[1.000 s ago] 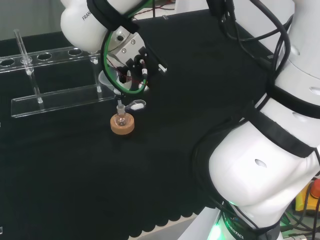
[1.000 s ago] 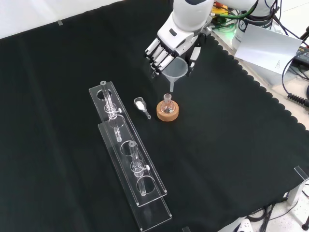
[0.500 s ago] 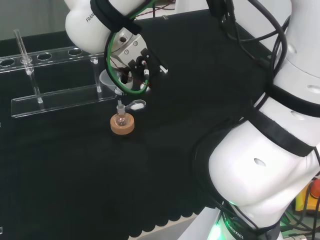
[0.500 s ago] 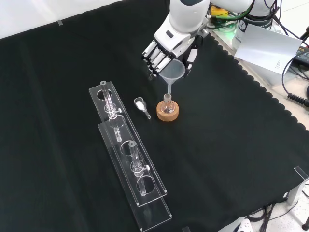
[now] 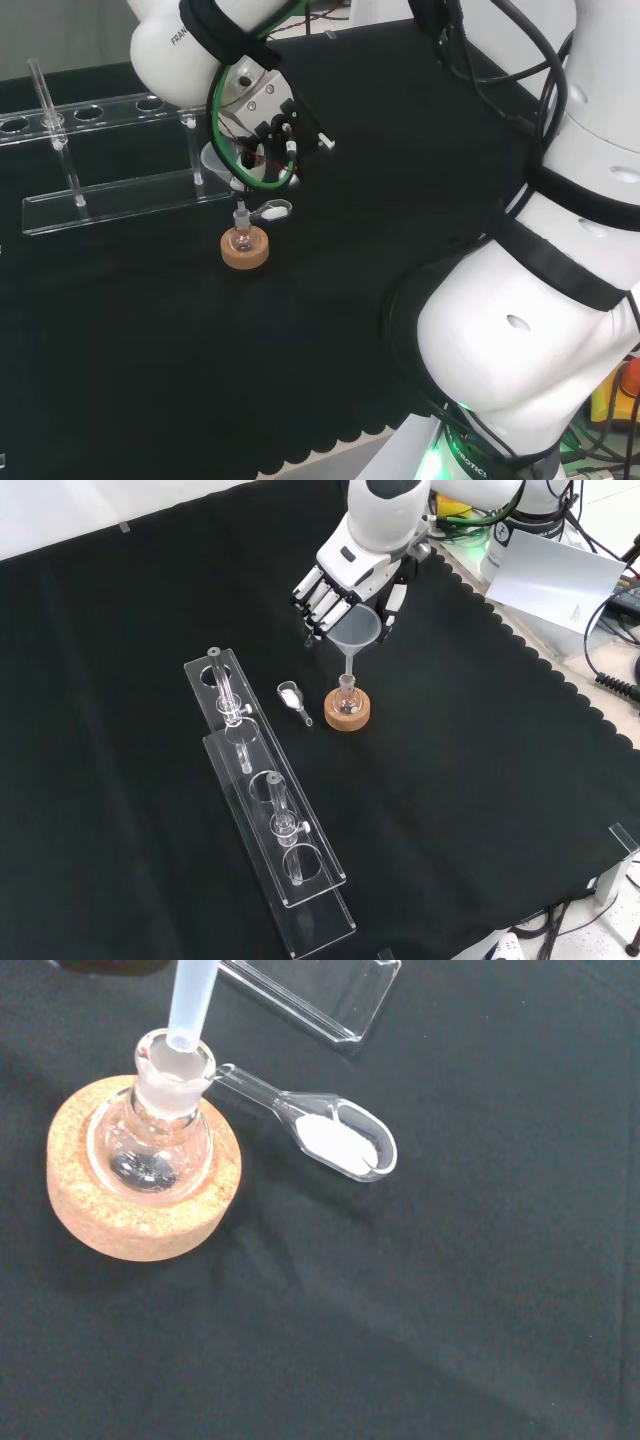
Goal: Place the funnel on the round-bottom flask.
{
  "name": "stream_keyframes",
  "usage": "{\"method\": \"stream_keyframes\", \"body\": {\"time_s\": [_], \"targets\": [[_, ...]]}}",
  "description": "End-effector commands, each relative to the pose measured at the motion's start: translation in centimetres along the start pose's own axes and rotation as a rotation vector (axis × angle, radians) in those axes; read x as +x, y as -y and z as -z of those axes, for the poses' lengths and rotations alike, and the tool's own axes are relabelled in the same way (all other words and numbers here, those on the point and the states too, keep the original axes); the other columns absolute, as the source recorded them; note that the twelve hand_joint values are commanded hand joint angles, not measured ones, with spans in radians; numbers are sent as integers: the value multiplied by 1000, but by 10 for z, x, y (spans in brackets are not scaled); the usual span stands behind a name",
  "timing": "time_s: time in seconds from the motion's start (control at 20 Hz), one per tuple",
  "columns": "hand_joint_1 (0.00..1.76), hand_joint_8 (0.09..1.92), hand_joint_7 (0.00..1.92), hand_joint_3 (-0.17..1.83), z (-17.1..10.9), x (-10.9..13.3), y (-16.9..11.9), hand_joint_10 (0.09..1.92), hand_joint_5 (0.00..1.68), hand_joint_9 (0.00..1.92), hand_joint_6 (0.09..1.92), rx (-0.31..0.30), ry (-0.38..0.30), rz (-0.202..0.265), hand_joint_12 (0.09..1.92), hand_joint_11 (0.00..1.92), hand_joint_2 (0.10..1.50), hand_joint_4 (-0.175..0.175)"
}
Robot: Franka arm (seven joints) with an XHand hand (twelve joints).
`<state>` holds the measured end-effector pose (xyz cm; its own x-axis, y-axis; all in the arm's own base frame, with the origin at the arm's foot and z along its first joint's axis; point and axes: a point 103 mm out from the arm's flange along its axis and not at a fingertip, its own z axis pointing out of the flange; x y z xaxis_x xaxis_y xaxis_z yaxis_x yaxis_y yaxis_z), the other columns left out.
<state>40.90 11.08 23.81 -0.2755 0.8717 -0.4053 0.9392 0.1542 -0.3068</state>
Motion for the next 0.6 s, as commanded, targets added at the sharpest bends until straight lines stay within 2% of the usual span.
{"method": "stream_keyframes", "body": {"time_s": [0.05, 0.6], "targets": [[767, 765, 429, -175, -1, 1, -2, 616, 391, 725, 722, -7, -12, 11, 1339, 299, 995, -53], [766, 767, 428, -175, -7, 2, -7, 618, 395, 721, 721, 2, -8, -1, 1339, 299, 997, -54]]}}
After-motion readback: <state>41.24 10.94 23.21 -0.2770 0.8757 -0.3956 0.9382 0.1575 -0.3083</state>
